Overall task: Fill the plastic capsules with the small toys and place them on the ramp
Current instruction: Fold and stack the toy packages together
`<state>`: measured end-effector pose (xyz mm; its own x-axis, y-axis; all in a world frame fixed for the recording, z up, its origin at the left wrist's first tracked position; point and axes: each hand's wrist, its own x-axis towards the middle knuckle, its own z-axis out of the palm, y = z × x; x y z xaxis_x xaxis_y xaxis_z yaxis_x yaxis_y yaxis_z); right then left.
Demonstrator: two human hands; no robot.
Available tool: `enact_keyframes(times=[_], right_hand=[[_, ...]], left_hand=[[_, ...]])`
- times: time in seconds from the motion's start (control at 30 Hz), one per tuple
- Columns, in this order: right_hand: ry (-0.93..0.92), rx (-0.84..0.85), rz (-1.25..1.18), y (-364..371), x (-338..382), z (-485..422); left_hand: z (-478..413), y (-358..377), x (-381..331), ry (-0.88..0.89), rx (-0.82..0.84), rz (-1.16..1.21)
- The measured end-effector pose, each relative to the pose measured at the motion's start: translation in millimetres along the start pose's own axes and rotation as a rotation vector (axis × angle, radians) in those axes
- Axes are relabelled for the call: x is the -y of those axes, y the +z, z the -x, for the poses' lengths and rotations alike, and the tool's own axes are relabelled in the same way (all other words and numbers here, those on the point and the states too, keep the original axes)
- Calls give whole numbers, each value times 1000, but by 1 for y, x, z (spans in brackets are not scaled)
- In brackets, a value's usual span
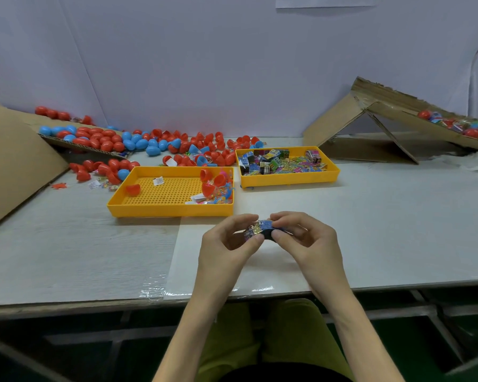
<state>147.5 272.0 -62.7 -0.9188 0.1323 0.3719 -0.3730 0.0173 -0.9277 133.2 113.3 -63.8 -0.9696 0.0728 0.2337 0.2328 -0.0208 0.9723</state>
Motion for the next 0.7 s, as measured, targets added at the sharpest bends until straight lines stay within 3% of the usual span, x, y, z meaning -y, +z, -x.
enact_keyframes(times=[0.2,0.43,0.7], right_hand=[[10,-94,93,1,-1,-1],[-31,-239,159,0,-3,0],[-16,-263,109,1,-2,1]], left_hand=[[-1,2,1,7,-36,-63],[1,15,2,55,31,-435],[0,14,1,23,50,-461]])
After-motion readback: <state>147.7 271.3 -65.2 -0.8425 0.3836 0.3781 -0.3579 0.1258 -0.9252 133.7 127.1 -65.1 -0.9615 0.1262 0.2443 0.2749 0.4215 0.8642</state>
